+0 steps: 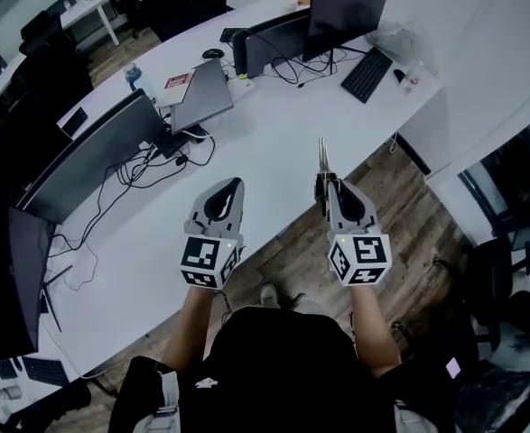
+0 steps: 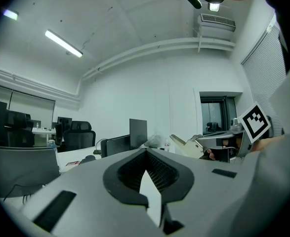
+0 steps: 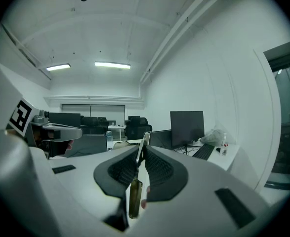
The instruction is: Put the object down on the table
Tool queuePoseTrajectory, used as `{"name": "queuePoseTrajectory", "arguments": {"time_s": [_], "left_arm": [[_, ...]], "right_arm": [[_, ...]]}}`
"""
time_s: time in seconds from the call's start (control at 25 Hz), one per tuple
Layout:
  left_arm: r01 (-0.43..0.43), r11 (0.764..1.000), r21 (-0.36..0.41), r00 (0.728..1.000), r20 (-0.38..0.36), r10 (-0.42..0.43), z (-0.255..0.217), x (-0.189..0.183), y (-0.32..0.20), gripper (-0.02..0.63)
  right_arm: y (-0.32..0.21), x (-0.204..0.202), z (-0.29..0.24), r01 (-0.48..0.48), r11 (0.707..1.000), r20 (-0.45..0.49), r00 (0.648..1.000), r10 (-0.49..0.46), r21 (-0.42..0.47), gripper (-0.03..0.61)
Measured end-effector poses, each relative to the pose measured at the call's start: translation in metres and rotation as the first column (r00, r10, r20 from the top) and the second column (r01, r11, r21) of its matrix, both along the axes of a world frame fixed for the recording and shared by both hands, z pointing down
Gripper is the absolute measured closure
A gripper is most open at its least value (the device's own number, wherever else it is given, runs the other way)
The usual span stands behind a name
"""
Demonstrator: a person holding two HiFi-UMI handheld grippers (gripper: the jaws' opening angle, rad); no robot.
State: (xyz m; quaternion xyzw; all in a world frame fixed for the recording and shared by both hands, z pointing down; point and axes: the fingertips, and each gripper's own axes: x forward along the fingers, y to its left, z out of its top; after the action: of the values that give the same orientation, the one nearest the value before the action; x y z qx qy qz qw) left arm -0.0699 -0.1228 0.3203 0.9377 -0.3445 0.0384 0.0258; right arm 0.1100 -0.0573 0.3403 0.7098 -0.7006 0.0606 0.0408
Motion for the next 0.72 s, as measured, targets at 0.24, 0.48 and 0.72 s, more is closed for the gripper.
{"name": "queuePoseTrajectory", "arguments": {"time_s": [0.24,0.48,0.72], "left_arm": [[0.001,1.0,-0.015,1.0,0.002,-0.001,0.007,0.008,-0.015,0.601],[0.051,0.998,-0.038,0.998,0.027,-0.05,0.023,0.016,-0.036,0.601],[0.11,0.988,-0.112,0.993,0.057,-0.104,0.05,0.025,-0.051,0.601]], "right_arm": [[-0.019,0.001,0.005,0.023,1.0,-0.007,1.0,-0.023,-0.016,0.535],[-0.047,0.014,0.024,0.064,0.997,0.014,0.998,-0.063,-0.053,0.535],[-0.073,0.021,0.053,0.133,0.985,0.051,0.991,-0.127,-0.112,0.535]]}}
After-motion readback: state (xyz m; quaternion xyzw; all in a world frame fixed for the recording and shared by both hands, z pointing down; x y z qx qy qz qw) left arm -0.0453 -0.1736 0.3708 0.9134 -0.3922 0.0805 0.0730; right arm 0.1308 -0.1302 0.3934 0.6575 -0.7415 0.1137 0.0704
